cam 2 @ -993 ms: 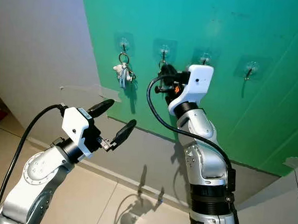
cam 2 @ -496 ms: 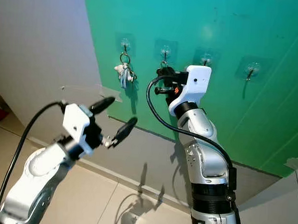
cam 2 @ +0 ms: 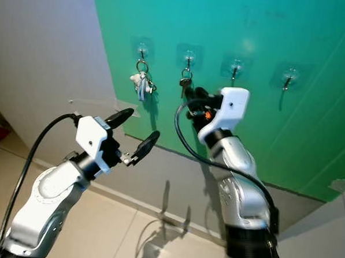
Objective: Hang keys on a hook
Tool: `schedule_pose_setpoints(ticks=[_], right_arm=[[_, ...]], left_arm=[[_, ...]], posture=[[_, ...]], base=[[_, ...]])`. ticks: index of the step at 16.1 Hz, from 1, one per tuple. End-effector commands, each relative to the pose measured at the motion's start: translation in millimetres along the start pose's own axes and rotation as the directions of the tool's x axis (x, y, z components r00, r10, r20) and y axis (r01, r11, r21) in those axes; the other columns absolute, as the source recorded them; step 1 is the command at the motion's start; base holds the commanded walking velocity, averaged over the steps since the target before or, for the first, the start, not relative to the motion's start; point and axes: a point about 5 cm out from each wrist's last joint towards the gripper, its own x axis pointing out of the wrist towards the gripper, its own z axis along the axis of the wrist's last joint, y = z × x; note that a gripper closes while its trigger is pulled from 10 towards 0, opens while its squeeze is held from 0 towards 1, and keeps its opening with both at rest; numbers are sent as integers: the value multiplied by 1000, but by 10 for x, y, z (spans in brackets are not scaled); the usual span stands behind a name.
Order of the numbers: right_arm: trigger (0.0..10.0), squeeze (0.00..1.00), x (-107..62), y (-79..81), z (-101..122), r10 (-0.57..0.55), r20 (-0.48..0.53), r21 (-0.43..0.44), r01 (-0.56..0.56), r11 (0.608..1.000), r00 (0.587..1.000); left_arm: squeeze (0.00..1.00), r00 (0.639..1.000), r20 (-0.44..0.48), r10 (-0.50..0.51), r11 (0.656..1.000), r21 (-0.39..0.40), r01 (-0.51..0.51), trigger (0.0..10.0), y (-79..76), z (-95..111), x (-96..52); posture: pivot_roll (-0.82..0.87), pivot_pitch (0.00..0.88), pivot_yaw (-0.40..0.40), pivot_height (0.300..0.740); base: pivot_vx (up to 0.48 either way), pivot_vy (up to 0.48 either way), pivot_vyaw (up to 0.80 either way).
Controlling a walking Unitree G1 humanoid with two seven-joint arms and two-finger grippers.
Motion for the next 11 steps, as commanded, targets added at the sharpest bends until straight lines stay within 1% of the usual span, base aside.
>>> schedule_pose_setpoints(ticks=[1, 2, 3, 4, 5, 6, 7, 9, 10, 11], right_arm=[[10000, 1000, -30, 53, 0, 18, -10, 10, -18, 1000, 1000], [10000, 839, -96, 73, -67, 8, -52, -27, -9, 1000, 999], [10000, 0, -136, 74, -96, -1, -68, -45, -2, 999, 998], [10000, 0, -251, 47, -157, -28, -92, -43, 24, 999, 995], [10000, 0, -386, -9, -227, -57, -117, -57, 51, 997, 991], [10000, 0, -521, -74, -346, -86, -155, -69, 76, 995, 984], [10000, 0, -614, -129, -452, -112, -193, -80, 98, 992, 975], [10000, 0, -738, -271, -589, -227, -224, -142, 199, 970, 948], [10000, 0, -804, -333, -655, -286, -239, -162, 252, 954, 928], [10000, 0, -835, -383, -706, -327, -255, -186, 285, 940, 910]], left_arm=[[0, 1000, -3, 0, 1000, 11, 0, 10000, 24, -13, -5], [0, 999, -28, 27, 1000, 16, -26, 10000, 55, -68, -20], [0, 998, -43, 42, 999, 26, -41, 10000, 73, -94, -22], [0, 994, -67, 82, 996, 33, -80, 10000, 117, -144, -36], [0, 992, -82, 100, 995, 31, -98, 10000, 132, -181, -69], [0, 988, -125, 95, 995, 27, -92, 10000, 137, -248, -152], [0, 985, -150, 88, 996, 19, -86, 10000, 136, -299, -225], [0, 979, -172, 108, 994, 16, -107, 10000, 153, -362, -316], [0, 976, -181, 122, 992, 16, -122, 10000, 144, -391, -327], [0, 974, -184, 129, 992, 14, -129, 10000, 132, -403, -312]], posture=[[-113, 0, 68, 740], [-124, 0, 68, 740], [-125, 0, 66, 740], [-122, 0, 61, 740], [-116, 0, 65, 740], [-117, 0, 74, 740], [-117, 0, 77, 740], [-127, 0, 81, 740], [-129, 0, 78, 740], [-130, 0, 68, 740]], base=[[0, 0, 0], [0, 0, 0], [0, 0, 0], [0, 0, 0], [0, 0, 0], [0, 0, 0], [0, 0, 0], [0, 360, 0], [0, 428, 0], [0, 442, -425]])
